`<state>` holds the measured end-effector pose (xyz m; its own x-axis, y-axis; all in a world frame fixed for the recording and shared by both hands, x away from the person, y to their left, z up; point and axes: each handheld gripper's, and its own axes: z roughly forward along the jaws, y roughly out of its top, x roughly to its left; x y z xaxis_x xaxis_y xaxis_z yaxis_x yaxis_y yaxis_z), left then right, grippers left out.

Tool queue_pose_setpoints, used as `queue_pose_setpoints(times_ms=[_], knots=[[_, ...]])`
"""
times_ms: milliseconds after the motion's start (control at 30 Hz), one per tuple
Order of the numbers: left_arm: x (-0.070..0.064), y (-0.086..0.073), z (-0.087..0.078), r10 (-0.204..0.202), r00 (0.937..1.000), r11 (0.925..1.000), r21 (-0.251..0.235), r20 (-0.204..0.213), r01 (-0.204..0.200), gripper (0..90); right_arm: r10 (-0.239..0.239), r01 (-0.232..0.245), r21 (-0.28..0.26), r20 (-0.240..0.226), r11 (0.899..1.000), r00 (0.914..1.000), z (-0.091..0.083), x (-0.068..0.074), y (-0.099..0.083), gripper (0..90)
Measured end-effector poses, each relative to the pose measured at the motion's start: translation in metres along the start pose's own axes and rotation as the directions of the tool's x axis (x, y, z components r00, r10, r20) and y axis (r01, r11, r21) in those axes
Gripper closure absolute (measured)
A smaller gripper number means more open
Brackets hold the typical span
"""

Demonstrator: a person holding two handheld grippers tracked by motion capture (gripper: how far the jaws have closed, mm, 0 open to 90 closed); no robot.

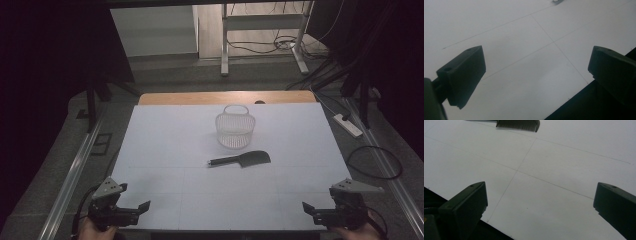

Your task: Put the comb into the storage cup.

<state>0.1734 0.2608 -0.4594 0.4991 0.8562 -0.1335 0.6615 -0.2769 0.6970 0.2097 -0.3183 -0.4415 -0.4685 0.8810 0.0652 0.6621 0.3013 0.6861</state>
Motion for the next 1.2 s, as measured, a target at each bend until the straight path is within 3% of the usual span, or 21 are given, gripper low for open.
queue_pose_setpoints(times_ms=[467, 567, 900, 1067, 1200], knots=[[0.003, 0.001, 0.001, -0.015, 0.9998, 0.9998, 0.012, 0.014, 0.015, 1.9, -0.019, 0.019, 0.004, -0.011, 1.0, 0.9997, 0.0, 0.001, 0.001, 0.0], [0.002, 0.0, 0.0, -0.013, 0.9999, 0.9999, 0.003, -0.006, 0.013, 0.7, -0.051, 0.051, 0.01, -0.014, 0.999, 0.9986, 0.001, 0.005, 0.001, 0.0], [0.001, -0.001, -0.003, -0.006, 0.9993, 1.0, -0.006, -0.037, 0.006, 0.0, -0.068, 0.069, 0.023, -0.056, 0.997, 0.9961, 0.007, 0.007, 0.009, 0.0], [0.0, -0.001, -0.002, 0.007, 0.9997, 1.0, 0.002, -0.024, -0.007, 0.0, -0.095, 0.096, 0.009, -0.075, 0.995, 0.9926, 0.009, 0.009, 0.013, 0.0], [0.0, -0.001, -0.002, 0.012, 0.9999, 0.9999, 0.001, -0.008, -0.012, 0.2, -0.098, 0.1, 0.009, -0.117, 0.995, 0.9882, 0.013, 0.01, 0.016, 0.0]])
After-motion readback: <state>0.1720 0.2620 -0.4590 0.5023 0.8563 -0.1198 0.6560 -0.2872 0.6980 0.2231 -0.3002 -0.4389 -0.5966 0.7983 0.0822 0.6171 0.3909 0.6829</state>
